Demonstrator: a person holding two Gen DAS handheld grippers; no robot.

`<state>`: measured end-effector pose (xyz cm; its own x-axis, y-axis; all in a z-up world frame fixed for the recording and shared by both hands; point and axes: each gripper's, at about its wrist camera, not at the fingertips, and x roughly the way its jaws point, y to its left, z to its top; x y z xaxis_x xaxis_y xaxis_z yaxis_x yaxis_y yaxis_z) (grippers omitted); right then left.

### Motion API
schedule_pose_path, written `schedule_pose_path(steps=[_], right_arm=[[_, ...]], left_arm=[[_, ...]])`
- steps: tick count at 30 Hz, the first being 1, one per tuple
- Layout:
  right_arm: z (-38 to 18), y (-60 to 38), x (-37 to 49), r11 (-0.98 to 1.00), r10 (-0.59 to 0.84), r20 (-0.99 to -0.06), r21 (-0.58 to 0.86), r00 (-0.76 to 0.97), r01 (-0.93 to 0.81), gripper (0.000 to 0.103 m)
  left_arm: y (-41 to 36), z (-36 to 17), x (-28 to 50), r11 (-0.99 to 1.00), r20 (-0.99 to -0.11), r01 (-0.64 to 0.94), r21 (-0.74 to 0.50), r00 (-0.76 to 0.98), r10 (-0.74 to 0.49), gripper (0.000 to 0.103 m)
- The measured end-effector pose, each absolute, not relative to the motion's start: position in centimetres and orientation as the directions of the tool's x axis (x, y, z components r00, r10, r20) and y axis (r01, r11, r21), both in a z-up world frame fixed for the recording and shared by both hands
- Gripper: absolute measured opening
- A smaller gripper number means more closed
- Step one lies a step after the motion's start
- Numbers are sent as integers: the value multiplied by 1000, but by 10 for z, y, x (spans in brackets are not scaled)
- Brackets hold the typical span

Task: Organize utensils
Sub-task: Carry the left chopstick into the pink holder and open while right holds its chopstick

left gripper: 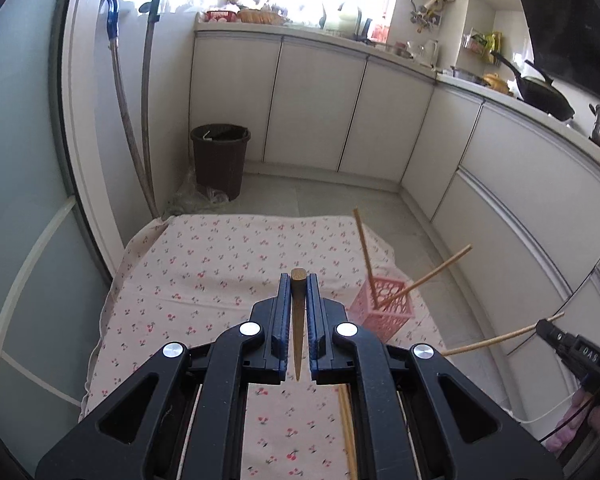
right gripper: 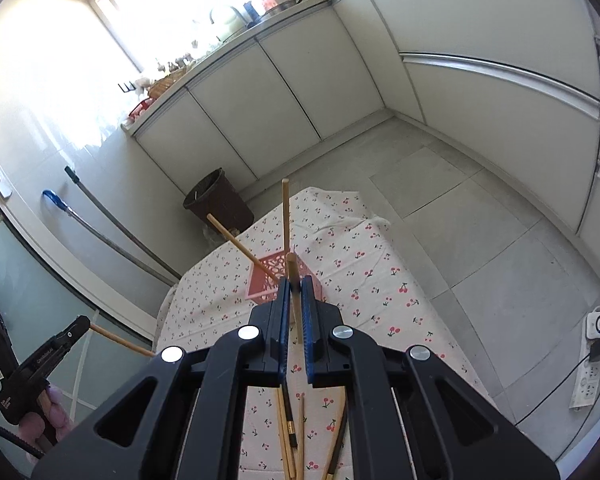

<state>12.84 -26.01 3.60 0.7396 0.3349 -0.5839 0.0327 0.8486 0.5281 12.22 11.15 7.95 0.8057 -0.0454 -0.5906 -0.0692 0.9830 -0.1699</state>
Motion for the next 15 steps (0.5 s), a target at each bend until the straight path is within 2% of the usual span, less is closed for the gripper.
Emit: schedule_pose_path(steps=[3,8,15], right_arm=[[41,-276,130,837,319,-567,545,760,55,6],[45,-299,132,819,295,-551,566,780,91,6],[40,-319,134,802,277,-559,583,782,132,6]], left_arm=[[95,107,140,978,-551,-42,-205,831,-80,7],[57,137,172,981,-507,2,-193,856,-101,7],[27,130,212,980,-517,5,-197,849,-108,7]])
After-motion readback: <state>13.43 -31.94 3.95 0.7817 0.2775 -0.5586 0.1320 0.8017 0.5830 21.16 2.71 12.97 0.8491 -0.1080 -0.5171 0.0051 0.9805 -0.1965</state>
